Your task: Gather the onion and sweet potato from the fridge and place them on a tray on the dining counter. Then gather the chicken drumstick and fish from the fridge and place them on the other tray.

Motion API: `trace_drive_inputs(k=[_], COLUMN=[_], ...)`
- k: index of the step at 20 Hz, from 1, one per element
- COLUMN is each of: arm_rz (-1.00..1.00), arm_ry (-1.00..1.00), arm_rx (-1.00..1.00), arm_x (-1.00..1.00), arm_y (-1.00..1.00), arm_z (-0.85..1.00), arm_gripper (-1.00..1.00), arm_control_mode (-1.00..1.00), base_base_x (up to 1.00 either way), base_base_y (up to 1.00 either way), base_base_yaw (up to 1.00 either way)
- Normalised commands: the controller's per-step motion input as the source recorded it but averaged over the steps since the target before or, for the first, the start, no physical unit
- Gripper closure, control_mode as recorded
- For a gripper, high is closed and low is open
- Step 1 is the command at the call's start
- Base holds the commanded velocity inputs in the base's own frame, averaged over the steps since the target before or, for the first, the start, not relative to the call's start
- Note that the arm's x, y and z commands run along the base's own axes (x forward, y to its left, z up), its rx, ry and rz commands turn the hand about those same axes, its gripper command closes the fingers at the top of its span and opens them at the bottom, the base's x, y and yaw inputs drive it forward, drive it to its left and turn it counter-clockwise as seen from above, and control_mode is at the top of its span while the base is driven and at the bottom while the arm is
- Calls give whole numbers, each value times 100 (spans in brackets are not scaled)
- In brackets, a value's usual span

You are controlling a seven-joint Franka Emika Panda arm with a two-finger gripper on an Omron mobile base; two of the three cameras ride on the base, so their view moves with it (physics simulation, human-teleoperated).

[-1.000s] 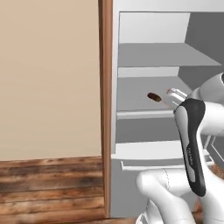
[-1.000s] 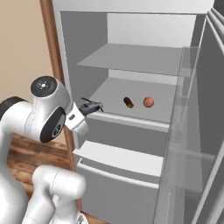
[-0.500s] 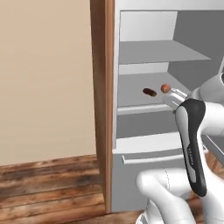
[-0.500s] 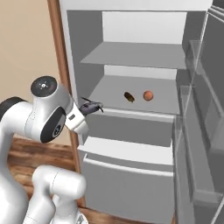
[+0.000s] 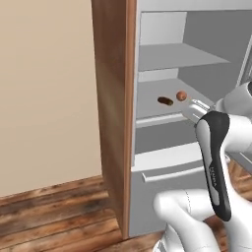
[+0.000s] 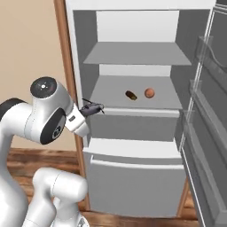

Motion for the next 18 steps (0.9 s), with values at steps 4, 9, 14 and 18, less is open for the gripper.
trace_drive_inputs(k=[4,9,14,18], arm_rz=[0,0,0,0], arm_ry=[0,0,0,0], arm_rx=[0,0,0,0], arm_x=[0,0,0,0], arm_y=[0,0,0,0], arm_z=[0,0,0,0], arm_gripper=[100,100,100,100], arm_control_mode=[100,100,100,100], base_base_x=[-35,-40,-49,-52], base_base_y=[40,38,24,13], base_base_yaw=[-30,-30,-34,-36])
